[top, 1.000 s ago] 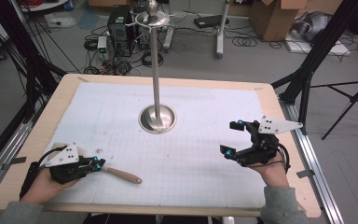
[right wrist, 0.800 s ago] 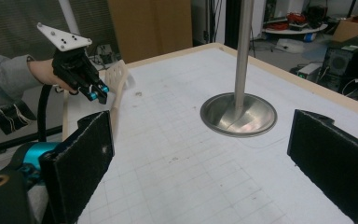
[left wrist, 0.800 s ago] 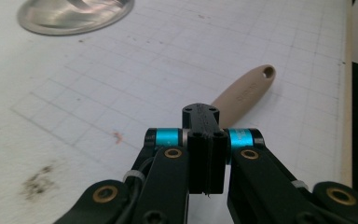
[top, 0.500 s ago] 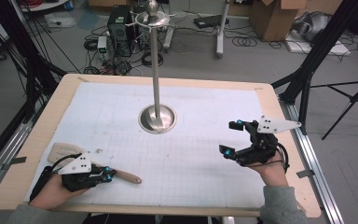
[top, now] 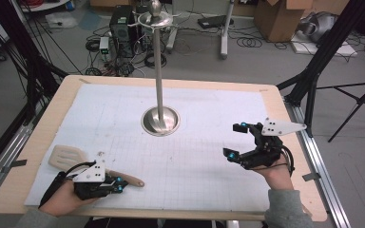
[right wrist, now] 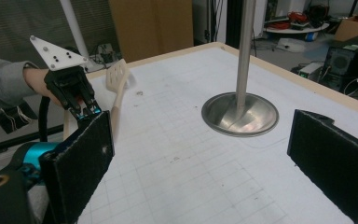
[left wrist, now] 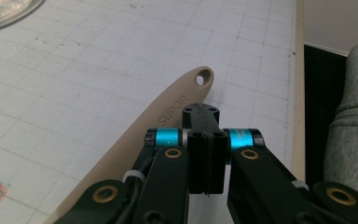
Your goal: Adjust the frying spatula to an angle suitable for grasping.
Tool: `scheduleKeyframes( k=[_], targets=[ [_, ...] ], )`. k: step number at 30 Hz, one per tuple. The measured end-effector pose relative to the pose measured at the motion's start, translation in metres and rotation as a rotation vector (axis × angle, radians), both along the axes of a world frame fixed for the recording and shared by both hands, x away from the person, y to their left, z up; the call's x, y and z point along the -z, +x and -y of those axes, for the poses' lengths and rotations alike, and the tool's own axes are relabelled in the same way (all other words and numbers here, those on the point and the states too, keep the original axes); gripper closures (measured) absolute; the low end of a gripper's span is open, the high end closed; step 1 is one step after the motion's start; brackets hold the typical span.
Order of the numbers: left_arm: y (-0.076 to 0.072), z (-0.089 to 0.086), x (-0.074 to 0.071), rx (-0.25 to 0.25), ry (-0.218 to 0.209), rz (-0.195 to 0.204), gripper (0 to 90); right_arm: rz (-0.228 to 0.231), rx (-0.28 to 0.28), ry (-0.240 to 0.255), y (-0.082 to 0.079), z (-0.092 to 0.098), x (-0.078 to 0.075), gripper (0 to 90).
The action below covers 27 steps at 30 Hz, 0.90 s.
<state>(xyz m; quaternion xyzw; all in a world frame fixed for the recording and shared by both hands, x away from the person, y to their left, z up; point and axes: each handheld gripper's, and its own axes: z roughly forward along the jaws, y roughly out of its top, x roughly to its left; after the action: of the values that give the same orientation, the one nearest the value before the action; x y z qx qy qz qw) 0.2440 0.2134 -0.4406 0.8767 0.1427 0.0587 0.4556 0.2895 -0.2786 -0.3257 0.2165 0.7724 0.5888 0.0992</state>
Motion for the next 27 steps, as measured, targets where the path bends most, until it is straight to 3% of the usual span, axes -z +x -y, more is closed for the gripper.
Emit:
scheduleKeyframes(
  k=[8, 12, 27],
  targets=[
    [0.002, 0.009, 0.006, 0.003, 0.04, 0.0, 89.7, 0.003, -0.002, -0.004, 0.001, -0.001, 0.001, 6.1],
    [0.002, 0.014, 0.005, 0.021, 0.08, 0.078, 89.7, -0.002, -0.003, -0.009, 0.001, -0.002, 0.001, 6.1],
    [0.019, 0.017, 0.007, -0.019, 0.066, 0.057, 89.9, -0.007, -0.004, -0.026, 0.003, -0.005, 0.003, 6.1]
  ],
)
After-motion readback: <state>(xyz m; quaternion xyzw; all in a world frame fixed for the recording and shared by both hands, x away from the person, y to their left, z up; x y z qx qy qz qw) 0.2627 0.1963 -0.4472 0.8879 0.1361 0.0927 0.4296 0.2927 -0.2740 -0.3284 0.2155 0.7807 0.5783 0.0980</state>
